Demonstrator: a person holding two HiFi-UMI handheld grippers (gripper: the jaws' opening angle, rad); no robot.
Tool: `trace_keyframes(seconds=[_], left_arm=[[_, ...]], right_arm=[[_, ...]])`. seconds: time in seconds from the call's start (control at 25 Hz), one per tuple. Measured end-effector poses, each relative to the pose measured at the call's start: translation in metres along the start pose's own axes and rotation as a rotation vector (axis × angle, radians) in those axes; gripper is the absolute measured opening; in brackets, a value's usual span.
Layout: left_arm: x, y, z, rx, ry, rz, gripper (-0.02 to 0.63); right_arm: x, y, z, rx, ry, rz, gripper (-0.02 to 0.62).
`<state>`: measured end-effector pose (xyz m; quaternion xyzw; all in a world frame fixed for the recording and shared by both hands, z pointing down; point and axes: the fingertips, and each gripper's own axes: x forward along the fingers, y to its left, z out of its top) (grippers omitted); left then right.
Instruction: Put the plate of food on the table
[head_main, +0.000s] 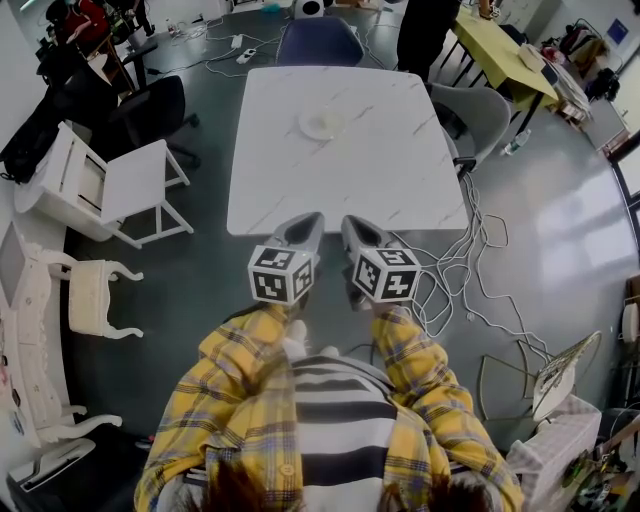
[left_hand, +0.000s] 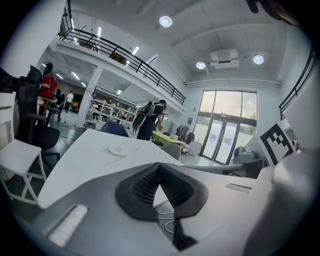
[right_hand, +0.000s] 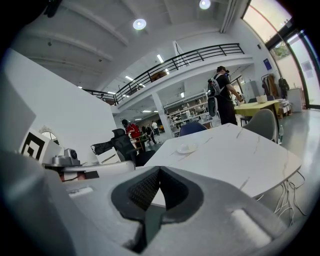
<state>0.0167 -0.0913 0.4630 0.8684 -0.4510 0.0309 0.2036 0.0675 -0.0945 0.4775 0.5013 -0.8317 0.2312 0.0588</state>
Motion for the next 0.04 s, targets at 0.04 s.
trace_keyframes(seconds=[0.04], left_arm=[[0.0005, 0.0, 0.0001, 0.0, 0.0, 0.0, -0.002]], right_arm=[[0.0002, -0.0004, -0.0001, 0.0, 0.001, 0.0, 0.0]])
